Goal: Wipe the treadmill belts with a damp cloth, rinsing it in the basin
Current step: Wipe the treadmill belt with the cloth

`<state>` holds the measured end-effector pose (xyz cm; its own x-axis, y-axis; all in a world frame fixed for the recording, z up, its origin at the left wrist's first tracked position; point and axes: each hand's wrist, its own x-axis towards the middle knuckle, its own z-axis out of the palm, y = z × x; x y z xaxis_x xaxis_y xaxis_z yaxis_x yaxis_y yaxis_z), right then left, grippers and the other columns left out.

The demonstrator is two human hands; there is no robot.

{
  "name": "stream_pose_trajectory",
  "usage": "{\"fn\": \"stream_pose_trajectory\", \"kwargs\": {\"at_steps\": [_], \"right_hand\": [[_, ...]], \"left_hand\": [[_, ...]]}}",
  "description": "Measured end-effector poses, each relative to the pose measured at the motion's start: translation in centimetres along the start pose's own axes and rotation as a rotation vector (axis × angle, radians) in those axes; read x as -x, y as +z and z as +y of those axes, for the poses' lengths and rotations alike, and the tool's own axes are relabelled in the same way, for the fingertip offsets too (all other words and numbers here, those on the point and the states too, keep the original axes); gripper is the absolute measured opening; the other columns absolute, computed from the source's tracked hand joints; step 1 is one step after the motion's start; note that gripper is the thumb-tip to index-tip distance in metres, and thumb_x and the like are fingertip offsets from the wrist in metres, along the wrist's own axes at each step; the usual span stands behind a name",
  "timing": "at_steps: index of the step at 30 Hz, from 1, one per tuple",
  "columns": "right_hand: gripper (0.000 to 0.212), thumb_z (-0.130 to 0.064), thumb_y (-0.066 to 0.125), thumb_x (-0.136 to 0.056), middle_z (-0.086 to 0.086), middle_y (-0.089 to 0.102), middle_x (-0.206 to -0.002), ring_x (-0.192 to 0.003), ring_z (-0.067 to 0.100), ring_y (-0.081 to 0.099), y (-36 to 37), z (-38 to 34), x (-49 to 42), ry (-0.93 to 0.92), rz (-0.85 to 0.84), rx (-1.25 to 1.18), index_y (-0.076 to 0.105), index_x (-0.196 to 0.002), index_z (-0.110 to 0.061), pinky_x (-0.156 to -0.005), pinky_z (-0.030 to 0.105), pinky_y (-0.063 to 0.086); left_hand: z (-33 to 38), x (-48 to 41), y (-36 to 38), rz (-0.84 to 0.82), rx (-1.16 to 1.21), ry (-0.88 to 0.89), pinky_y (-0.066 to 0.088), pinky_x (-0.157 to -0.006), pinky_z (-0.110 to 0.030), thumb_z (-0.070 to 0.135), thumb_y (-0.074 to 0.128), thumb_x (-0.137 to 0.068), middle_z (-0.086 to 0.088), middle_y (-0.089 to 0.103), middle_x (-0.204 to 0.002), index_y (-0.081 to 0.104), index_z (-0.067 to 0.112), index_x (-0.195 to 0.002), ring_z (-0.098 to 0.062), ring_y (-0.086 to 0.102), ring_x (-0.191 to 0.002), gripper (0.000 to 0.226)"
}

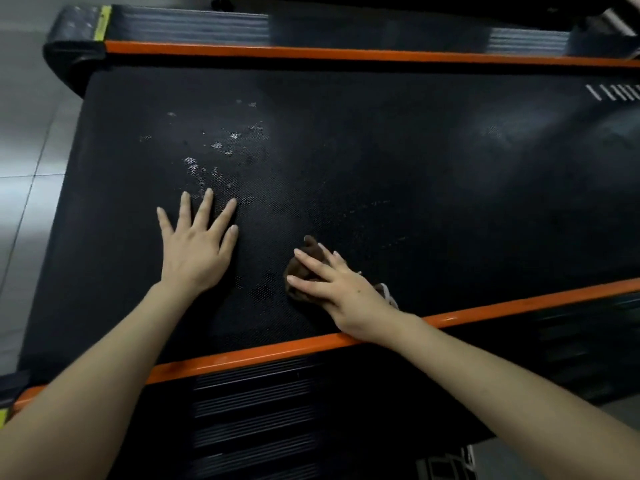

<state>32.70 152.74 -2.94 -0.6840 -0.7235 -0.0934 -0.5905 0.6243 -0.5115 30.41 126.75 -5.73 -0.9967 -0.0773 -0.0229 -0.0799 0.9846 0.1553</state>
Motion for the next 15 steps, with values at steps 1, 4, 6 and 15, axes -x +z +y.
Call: {"fn": "stream_pose_trajectory", "kwargs": {"at_steps": [1, 4, 6, 15], "right_hand": [[0.059, 0.0, 0.046, -0.092, -0.02, -0.004, -0.15, -0.141, 0.013, -0.014, -0.7, -0.2, 0.1, -0.022, -0.053, 0.0, 0.038, -0.141, -0.031, -0.107, 0.017, -0.02], [0.056, -0.012, 0.042, -0.098, -0.034, -0.011, -0.145, -0.134, -0.003, -0.021, -3.5, 2.7, 2.7, 0.041, -0.19, 0.03, 0.028, -0.139, -0.047, -0.114, 0.032, -0.014], [0.051, -0.013, 0.045, -0.098, -0.027, -0.001, -0.149, -0.135, -0.009, -0.019, -5.5, 5.1, 5.1, 0.026, -0.222, -0.002, 0.03, -0.14, -0.038, -0.118, 0.035, -0.003], [0.041, -0.013, 0.053, -0.091, 0.003, 0.028, -0.152, -0.144, 0.033, 0.008, -0.2, 1.8, -0.8, -0.287, -0.115, 0.009, 0.054, -0.131, -0.021, -0.116, 0.051, 0.009]], "left_hand": [[-0.1, 0.1, 0.0, 0.006, 0.003, 0.004, -0.004, -0.113, -0.058, 0.047, 0.022, -0.1, -0.004, 0.015, -0.159, 0.024, 0.036, -0.148, -0.032, 0.003, -0.146, 0.05], [-0.5, 0.2, -0.1, 0.017, 0.007, 0.015, -0.003, -0.115, -0.055, 0.047, 0.026, -0.099, -0.002, 0.016, -0.159, 0.024, 0.037, -0.148, -0.03, 0.004, -0.146, 0.05], [-0.6, 0.2, 0.0, 0.015, 0.009, 0.018, -0.004, -0.115, -0.054, 0.047, 0.025, -0.099, -0.002, 0.015, -0.159, 0.024, 0.037, -0.148, -0.029, 0.003, -0.147, 0.05], [-0.5, 0.2, 0.4, 0.025, -0.025, 0.001, -0.004, -0.114, -0.055, 0.052, 0.011, -0.097, -0.002, 0.014, -0.159, 0.021, 0.037, -0.149, -0.029, 0.002, -0.146, 0.055]]}}
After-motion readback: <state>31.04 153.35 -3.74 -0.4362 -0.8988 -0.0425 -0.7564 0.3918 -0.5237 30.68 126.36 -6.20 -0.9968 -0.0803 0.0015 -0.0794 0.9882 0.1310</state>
